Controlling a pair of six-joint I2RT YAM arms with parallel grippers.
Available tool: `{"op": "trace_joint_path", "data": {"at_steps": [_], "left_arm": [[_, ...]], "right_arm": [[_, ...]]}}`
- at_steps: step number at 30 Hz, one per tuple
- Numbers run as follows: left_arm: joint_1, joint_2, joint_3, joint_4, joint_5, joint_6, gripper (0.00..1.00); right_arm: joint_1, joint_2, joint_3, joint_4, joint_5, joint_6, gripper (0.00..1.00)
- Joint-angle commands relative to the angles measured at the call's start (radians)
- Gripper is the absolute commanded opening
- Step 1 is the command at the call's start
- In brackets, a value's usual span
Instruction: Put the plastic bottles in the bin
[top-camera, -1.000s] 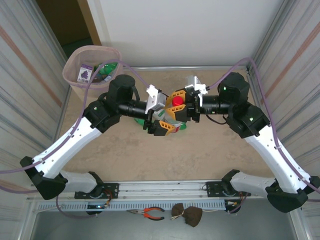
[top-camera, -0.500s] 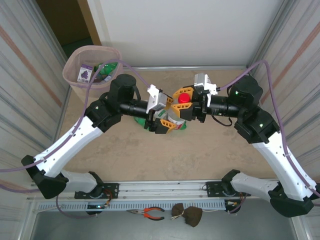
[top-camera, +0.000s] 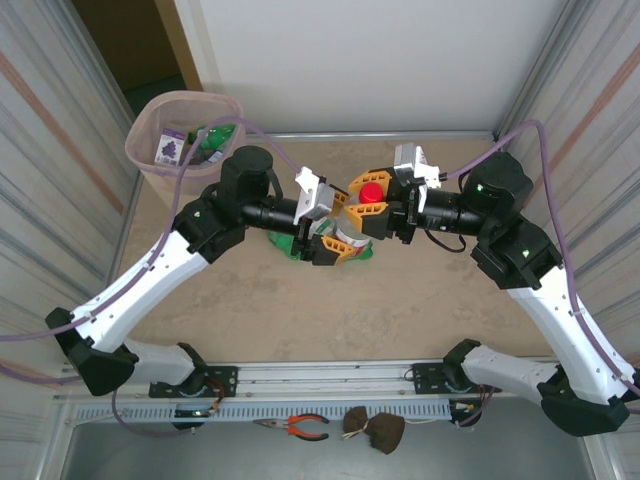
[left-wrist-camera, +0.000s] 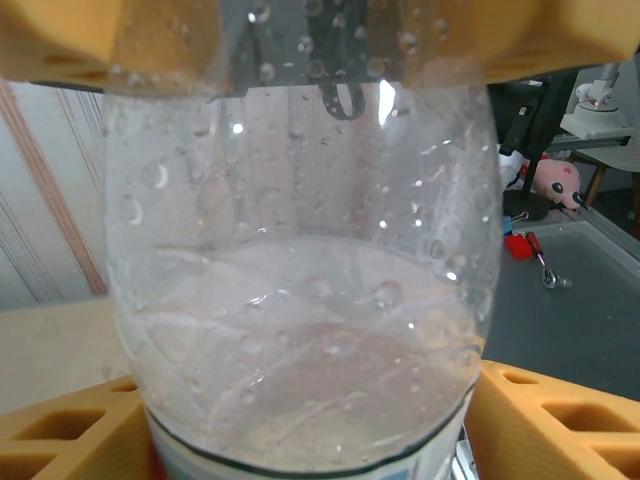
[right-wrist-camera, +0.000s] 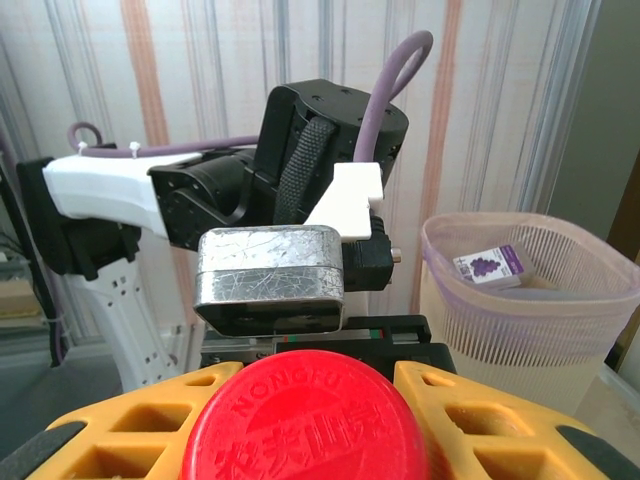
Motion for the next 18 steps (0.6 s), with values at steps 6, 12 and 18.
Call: {"op": "trace_joint_path", "data": {"at_steps": [6,12,18], "left_arm": [[-0.013,0.0,0.0,0.029,0.06,-0.009,0.61],[-0.013,-0.006,-0.009,0.032,0.057,-0.006,0.56],[-0.013,-0.019,-0.012,0.029,0.042,0.006,0.56]], "right_arm": [[0.006,-0.011,0.015,0.045,0.029,0.007,0.41],[0.006,-0.011,0.015,0.044,0.035,0.01,0.41],[0.009,-0.017,0.014,0.04,0.062,0.015,0.62]]}}
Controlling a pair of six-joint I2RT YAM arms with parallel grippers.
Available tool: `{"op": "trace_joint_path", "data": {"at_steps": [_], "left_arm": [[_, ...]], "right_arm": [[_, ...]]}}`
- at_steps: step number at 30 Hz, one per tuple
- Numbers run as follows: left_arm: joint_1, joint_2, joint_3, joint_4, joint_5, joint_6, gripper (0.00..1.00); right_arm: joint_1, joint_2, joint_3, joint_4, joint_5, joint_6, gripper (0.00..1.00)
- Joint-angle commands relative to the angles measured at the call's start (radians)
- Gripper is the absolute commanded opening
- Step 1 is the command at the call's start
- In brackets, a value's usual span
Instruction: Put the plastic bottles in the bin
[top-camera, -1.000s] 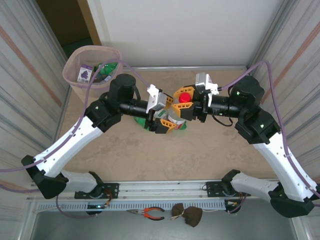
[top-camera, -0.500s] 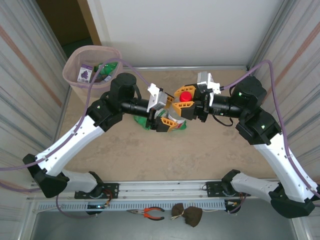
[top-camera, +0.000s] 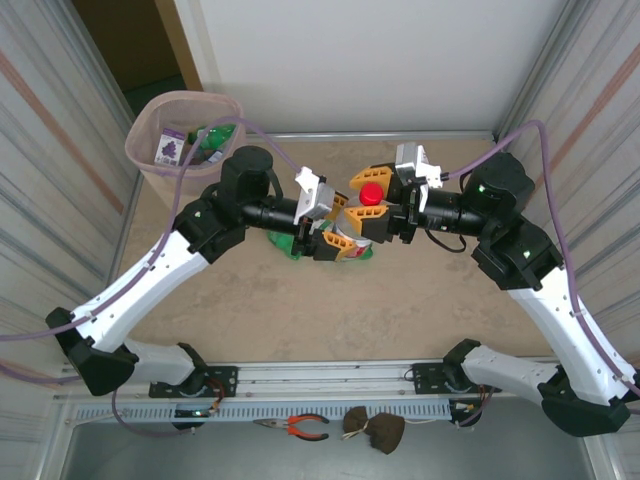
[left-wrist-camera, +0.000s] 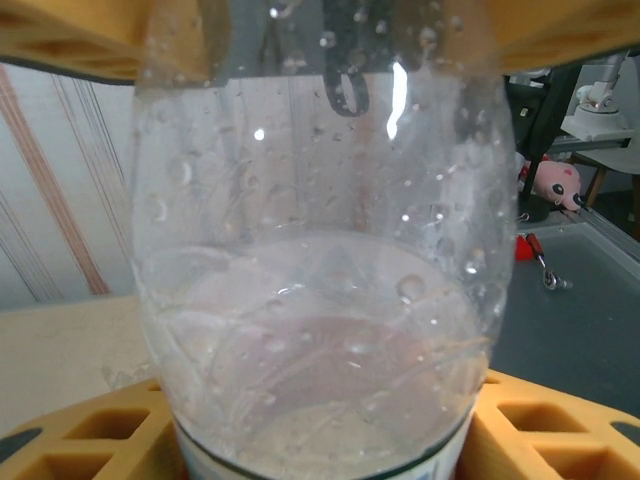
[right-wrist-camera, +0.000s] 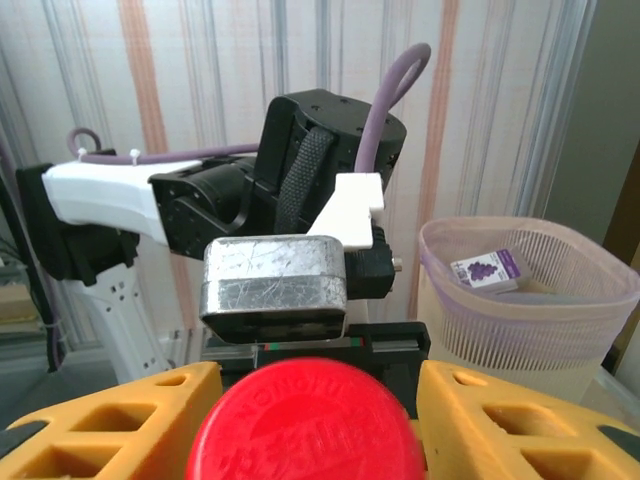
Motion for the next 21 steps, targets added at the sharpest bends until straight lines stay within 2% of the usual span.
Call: {"op": "trace_joint_path", "data": {"at_steps": [1,5,8,11,21], "left_arm": [[-0.011,-0.022,-0.005,0.018,0.036,0.012,0.56],[0.006,-0.038,-0.014,0.021,0.015,0.002,0.56],[0.032,-0.063,-0.043,0.053,-0.004,-0.025,0.56],[0.07,-0.089,-0.07,0.102,-0.03,-0.065,0.56],[0.196,-0.096,-0.026,0.131,-0.265,-0.183,0.55]], "right_arm": [[0.004,-0.018,0.013,0.026,0.054,0.01,0.66],[0.005,-0.028,0.012,0.012,0.076,0.01,0.79],[0.005,-0.064,0.014,-0.011,0.104,0.002,0.83],[0.005,-0.093,0.009,-0.026,0.143,-0.006,0.85],[0.004,-0.145,-0.003,-0.064,0.228,-0.032,0.85]]}}
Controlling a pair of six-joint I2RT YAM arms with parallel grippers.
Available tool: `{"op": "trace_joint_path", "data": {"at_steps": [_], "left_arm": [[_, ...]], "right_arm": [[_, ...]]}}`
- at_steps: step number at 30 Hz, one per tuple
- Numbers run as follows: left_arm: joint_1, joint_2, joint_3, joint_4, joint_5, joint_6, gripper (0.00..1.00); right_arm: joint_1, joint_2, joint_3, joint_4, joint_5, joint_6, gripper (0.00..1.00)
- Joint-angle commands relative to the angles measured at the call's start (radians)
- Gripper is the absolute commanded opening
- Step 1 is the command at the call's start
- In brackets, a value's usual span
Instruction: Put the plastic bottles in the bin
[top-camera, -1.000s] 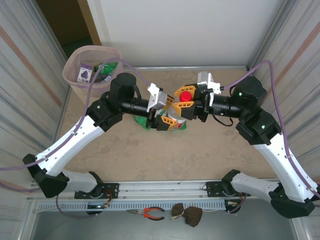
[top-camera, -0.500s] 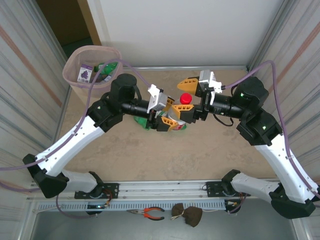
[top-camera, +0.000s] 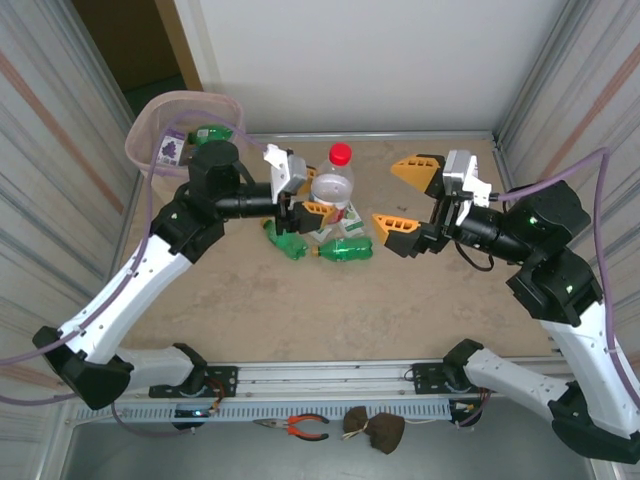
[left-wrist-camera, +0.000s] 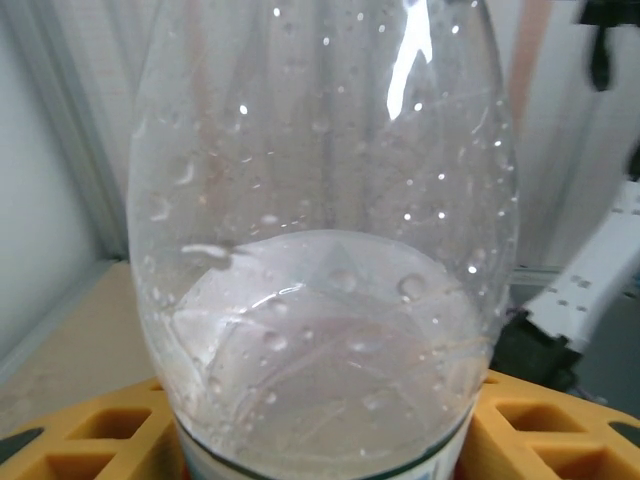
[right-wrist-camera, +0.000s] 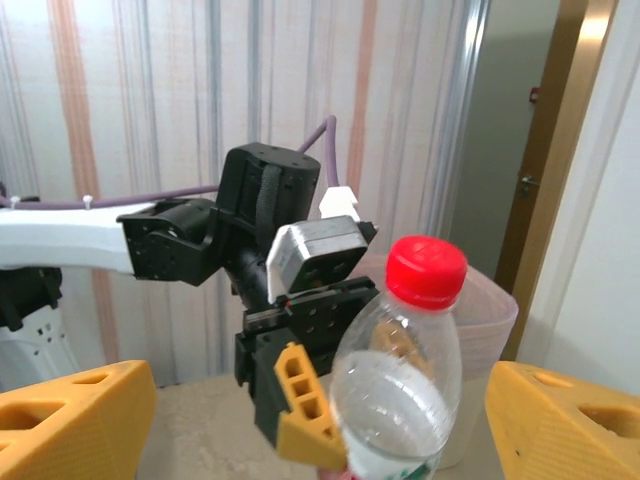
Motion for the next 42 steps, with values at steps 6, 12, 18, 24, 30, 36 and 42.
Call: {"op": "trace_joint_path", "data": {"at_steps": [6,12,18,24,30,36,42], "left_arm": [[0.151,0.029,0.114,0.041,-0.205,-0.193,0.55],[0.303,0.077,0.156,0.071,-0.299,-0.407,0.51],[0.422,0.134,0.198,0.063,-0.399,-0.563,0.52],[0.447,0.178,0.228,0.016,-0.674,-0.723,0.5],[0.49,0.266,0.347,-0.177,-0.83,-0.94,0.47],[0.567,0.378,0.448,-0.281,-0.768,-1.133,0.51],[0.605,0.513,0.547,-0.324,-0.692,-1.264,0.52]], "right_arm": [[0.003,-0.007,-0.01,-0.027,0.046,-0.025,0.85],[0.004,-0.012,-0.022,-0.029,0.051,-0.027,0.85],[0.004,-0.019,-0.028,-0.033,0.055,-0.031,0.85],[0.004,-0.023,-0.034,-0.036,0.058,-0.031,0.83],[0.003,-0.022,-0.035,-0.04,0.06,-0.031,0.83],[0.004,-0.016,-0.038,-0.035,0.061,-0.034,0.83],[0.003,-0.014,-0.034,-0.041,0.068,-0.044,0.83]]}}
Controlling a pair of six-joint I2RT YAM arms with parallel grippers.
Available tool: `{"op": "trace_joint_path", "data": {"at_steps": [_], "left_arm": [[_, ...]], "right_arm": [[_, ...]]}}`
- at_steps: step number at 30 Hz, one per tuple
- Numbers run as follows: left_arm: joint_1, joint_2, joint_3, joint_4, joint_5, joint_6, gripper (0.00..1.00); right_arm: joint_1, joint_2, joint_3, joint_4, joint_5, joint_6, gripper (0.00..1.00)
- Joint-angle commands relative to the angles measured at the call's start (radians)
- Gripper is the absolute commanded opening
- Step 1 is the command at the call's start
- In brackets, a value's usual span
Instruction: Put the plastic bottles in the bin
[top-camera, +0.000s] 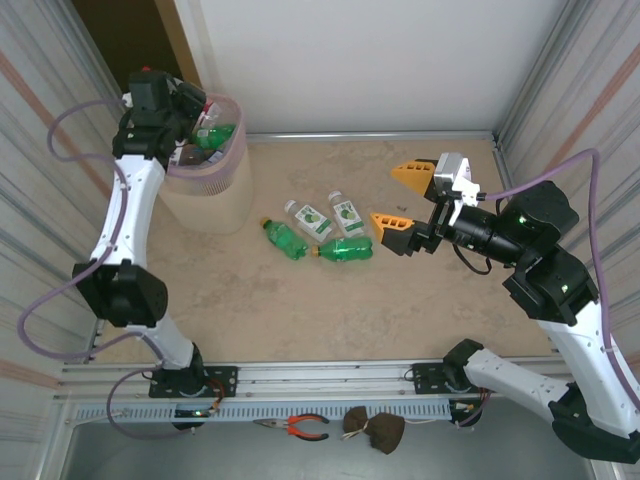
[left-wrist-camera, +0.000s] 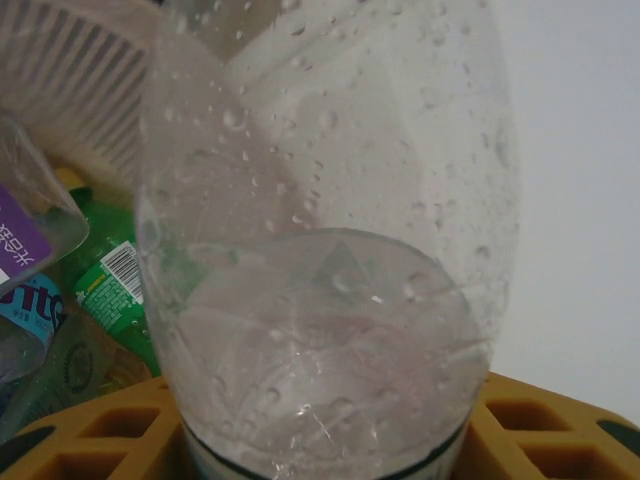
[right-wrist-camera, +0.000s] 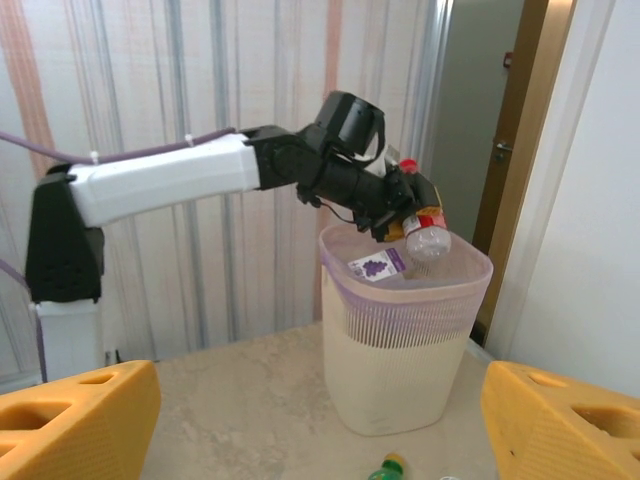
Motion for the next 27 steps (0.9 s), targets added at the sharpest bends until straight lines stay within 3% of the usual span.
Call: {"op": "trace_joint_path", "data": {"at_steps": [1,12,20,27], "left_arm": [[0.006,0.063,0.086,-0.056,0.035,-0.113,0.52],[0.013,0.226,0.183,-0.109,0.055,-0.257,0.59],[0.014,0.191,0.175,-0.148,0.034,-0.264,0.83],[0.018,0.104,0.158,-0.142,0.009,-0.241,0.88]], "right_arm": [[0.003,-0.003,-0.002,0.003,0.015,-0.026,0.82],[0.002,-0.02,-0.008,-0.013,0.047,-0.042,0.82],[0.004,-0.017,-0.003,-0.019,0.043,-0.051,0.83],[0.004,-0.019,-0.003,-0.01,0.036,-0.049,0.83]]}}
